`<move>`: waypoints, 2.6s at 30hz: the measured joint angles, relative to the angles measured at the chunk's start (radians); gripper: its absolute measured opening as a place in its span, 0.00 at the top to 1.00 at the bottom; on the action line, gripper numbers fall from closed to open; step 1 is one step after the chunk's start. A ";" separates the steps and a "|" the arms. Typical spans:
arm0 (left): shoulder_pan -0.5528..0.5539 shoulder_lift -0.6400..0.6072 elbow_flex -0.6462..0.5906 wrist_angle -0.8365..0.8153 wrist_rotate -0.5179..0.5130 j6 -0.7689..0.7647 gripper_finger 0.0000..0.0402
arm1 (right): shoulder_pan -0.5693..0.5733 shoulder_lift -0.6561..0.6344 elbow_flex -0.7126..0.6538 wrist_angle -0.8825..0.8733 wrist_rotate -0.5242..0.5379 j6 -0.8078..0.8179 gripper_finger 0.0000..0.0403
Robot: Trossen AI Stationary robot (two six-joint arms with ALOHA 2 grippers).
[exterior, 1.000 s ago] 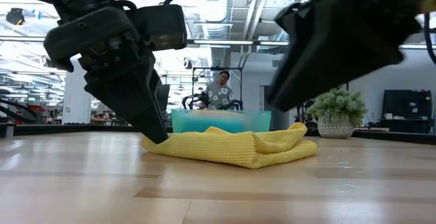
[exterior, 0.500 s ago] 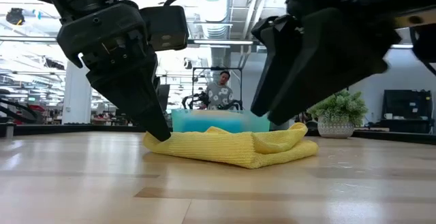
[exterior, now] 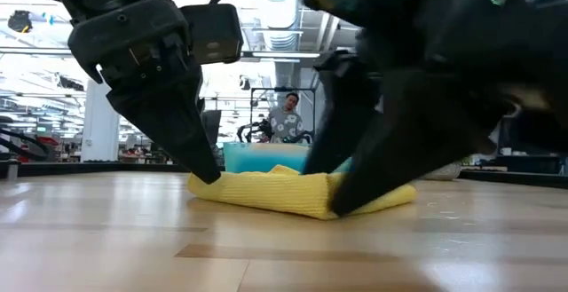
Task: Roll microfiber towels into tight, uniform cylinder then place into a basket
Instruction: Roll the yellow towel
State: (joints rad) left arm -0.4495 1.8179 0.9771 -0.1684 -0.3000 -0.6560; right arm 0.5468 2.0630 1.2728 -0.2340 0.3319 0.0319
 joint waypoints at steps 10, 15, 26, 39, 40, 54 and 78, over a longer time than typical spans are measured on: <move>-0.022 0.000 0.000 0.003 0.000 -0.117 0.64 | 0.006 0.044 0.002 -0.005 0.021 0.204 0.51; -0.045 0.000 0.000 0.002 0.000 -0.175 0.64 | 0.003 0.047 0.001 -0.005 0.026 0.336 0.62; -0.122 0.000 0.000 0.002 -0.037 0.063 0.64 | 0.034 0.049 -0.001 -0.014 0.057 0.381 0.96; -0.180 0.000 0.000 0.000 -0.352 0.654 0.64 | 0.040 0.049 -0.002 -0.018 0.045 0.378 0.97; -0.168 0.000 0.000 -0.002 -0.334 0.654 0.64 | 0.039 0.049 -0.002 -0.018 0.044 0.378 0.98; -0.076 0.038 -0.001 -0.024 -0.220 0.716 0.64 | 0.040 0.049 -0.002 -0.018 0.037 0.377 0.96; -0.014 0.109 0.002 0.039 -0.114 0.616 0.98 | 0.073 0.049 -0.003 -0.023 0.041 0.298 0.96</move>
State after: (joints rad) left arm -0.4638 1.9274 0.9787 -0.1299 -0.4139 -0.0399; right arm 0.6200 2.1120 1.2694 -0.2572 0.3725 0.3298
